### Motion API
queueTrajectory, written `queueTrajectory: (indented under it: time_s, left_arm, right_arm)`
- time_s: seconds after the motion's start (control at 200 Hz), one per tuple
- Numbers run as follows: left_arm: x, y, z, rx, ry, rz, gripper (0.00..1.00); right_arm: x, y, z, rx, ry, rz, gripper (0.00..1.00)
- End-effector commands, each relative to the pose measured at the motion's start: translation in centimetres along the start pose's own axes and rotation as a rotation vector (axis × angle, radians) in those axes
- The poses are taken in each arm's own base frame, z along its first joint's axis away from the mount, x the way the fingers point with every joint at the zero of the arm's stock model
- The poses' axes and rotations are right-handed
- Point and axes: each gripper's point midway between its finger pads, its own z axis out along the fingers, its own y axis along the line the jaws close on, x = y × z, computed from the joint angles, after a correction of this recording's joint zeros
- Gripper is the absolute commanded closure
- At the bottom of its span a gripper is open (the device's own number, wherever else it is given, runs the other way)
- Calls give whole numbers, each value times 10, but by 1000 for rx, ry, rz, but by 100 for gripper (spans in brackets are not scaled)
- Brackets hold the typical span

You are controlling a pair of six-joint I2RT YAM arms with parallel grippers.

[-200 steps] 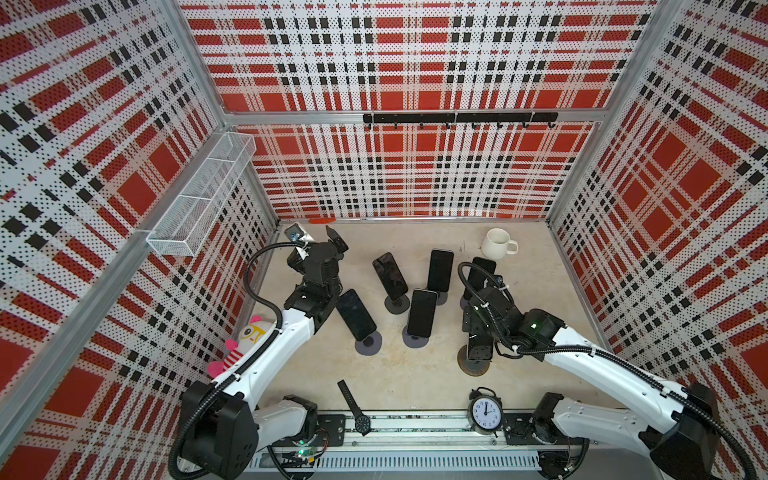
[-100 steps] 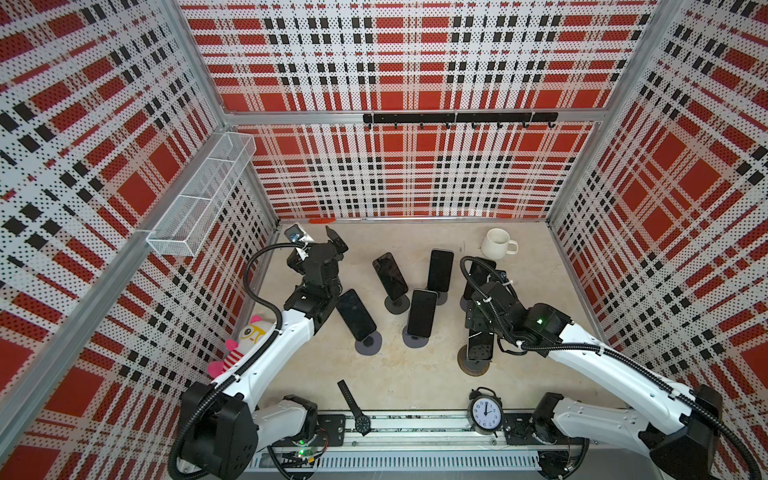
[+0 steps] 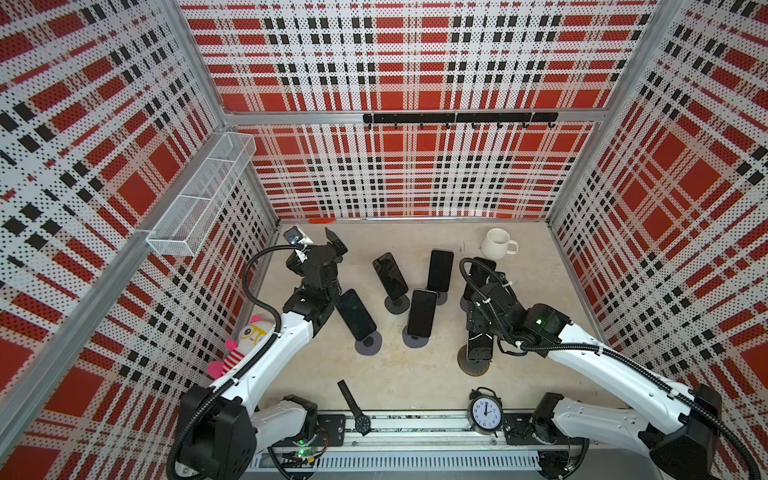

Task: Remove the phone from the phone stand
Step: 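Close the right gripper on the top of the nearest black phone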

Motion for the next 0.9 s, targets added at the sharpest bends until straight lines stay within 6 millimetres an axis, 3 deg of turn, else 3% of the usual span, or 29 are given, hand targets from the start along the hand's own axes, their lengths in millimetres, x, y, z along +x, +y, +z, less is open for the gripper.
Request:
queueTrajectory:
  time_s: [0.0,0.135,0.351,0.591,0.892]
  left_arm:
    - [-5,1,-5,13,-16,-7,2]
    - [-5,2,-6,15,-18,-9,2]
    - [-7,2,-8,19,-21,-9,2]
    - [-9,4,-10,19,-26,-16,2]
    - [-2,4,-10,31,-18,-21,2]
  right_arm:
    - [14,-7,5,40,51,-24,19]
    - [19,-9,9,55,63,-31,12]
    - [26,-8,12,47,84,-22,16]
    - [39,0,2,20,95,-33,9]
    - [56,-11,1,14,102,6,10]
